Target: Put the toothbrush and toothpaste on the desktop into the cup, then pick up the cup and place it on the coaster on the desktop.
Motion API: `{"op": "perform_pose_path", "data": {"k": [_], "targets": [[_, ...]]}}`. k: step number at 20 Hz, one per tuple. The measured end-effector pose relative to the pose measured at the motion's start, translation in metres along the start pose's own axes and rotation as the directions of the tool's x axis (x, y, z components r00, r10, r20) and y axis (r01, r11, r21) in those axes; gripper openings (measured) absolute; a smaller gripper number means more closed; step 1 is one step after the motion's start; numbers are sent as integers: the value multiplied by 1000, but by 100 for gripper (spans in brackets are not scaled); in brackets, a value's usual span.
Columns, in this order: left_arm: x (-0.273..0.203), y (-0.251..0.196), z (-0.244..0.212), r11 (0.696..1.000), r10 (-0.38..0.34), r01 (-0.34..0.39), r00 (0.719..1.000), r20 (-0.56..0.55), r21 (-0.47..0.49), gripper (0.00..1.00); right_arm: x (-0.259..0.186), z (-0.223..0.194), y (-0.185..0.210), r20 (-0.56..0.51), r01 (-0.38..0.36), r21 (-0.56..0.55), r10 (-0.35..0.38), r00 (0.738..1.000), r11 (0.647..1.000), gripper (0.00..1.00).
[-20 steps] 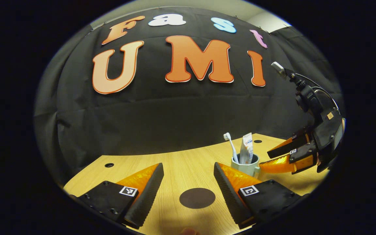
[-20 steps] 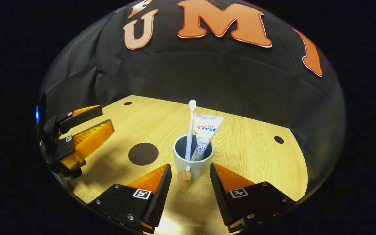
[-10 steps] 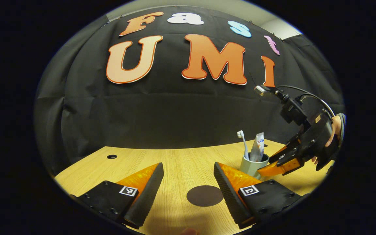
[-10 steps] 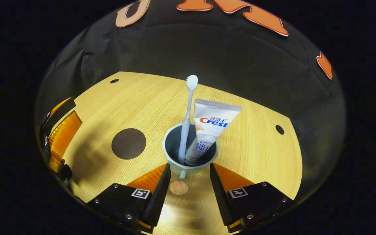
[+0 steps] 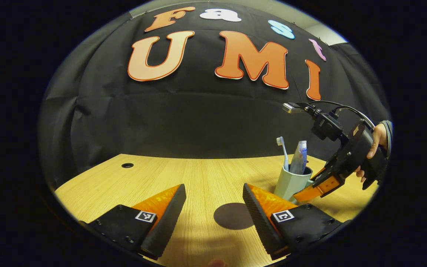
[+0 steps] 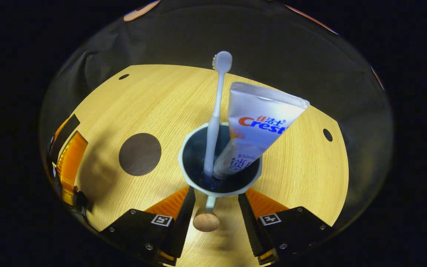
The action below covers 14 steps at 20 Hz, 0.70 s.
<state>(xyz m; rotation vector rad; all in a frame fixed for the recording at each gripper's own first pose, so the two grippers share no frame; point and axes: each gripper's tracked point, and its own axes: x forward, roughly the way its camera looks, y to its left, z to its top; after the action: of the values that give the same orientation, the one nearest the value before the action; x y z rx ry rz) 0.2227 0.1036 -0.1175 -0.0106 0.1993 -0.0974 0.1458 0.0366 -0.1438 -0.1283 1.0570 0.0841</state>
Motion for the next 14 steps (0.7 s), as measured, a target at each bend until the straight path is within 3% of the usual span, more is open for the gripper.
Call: {"op": "perform_pose_path", "data": {"k": [2,5,6,10,14], "targets": [[-1,0,1,1000,4,-4,1000,0,2,98,4,-7,2,-44,-12,9,12,999,1000,63],[1,4,3,1000,15,-15,1000,14,2,98,10,-6,7,-55,-38,32,39,998,999,35],[2,4,1,1000,14,-14,1000,12,1,96,11,-6,9,-49,-58,48,61,997,997,31],[4,5,-2,1000,20,-20,1000,6,6,98,8,-3,7,-28,-58,52,59,998,997,24],[3,9,3,999,31,-31,999,22,7,98,8,3,7,-10,-65,33,65,998,997,24]]}}
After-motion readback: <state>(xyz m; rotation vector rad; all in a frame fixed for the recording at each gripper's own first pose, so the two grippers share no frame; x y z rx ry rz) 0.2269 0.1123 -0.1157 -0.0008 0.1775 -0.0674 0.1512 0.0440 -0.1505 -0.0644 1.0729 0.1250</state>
